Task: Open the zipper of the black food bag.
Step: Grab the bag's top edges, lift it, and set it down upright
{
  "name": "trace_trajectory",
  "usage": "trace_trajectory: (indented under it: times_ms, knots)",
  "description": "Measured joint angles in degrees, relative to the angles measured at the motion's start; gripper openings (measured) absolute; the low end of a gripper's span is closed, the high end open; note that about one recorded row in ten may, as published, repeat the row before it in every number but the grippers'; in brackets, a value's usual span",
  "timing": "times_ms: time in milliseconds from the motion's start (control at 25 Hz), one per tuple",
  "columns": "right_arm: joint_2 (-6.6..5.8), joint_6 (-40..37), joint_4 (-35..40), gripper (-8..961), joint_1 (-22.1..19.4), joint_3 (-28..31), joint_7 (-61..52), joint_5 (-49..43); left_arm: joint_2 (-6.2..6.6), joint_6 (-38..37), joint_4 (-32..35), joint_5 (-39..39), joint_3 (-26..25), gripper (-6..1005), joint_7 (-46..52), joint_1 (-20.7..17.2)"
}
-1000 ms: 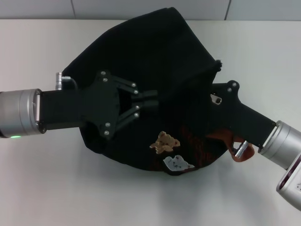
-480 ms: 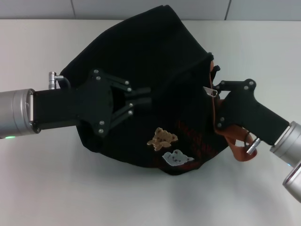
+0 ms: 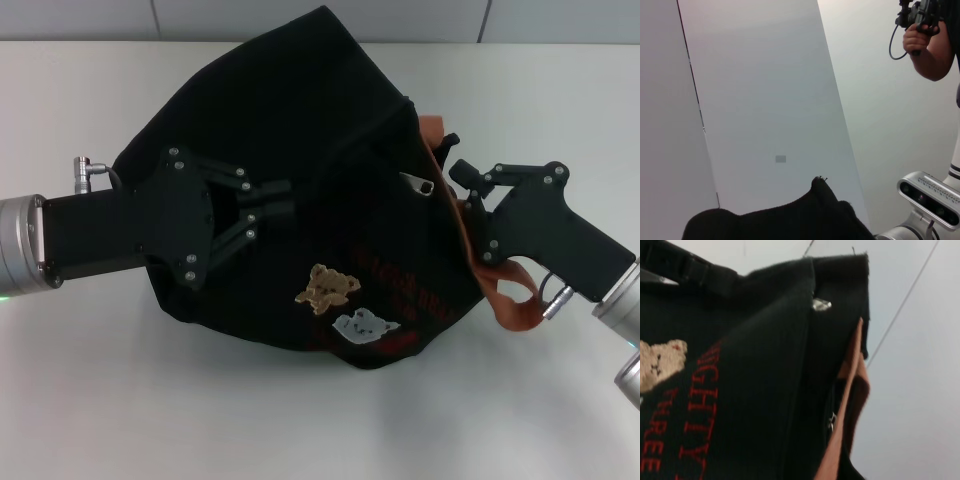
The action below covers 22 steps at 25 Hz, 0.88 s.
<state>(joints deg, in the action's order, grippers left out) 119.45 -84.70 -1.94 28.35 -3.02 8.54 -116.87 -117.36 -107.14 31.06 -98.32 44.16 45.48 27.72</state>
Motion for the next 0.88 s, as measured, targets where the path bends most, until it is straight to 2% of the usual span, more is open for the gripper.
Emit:
trace_trajectory:
  times_ms: [320,440,640,880]
  knots:
    - [0.11,-0.03,-2.13,1,1.71,-0.73,0.49,-1.26,-0.43,0.42,-0.39,-0.42,0.48,72,-0.22,1.19]
    - [0.13,0.08,-2.25,172,1.76,-0.74,0.54,-2.78,-0.52,0.52,-0.39,-0.49,0.50,72,-0.22,1.50]
    - [0.23,0.48,-2.44,315,1.79,-0.76,1.35,-3.70,-0.63,0.55,-0.39,-0.49,0.49,72,-0.22,1.90]
    - [0.24,-0.44,-3.52,315,1.47,-0.76,3.50,-4.72,-0.75,0.54,-0.39,-0.50,0.48,72,-0.19,2.29]
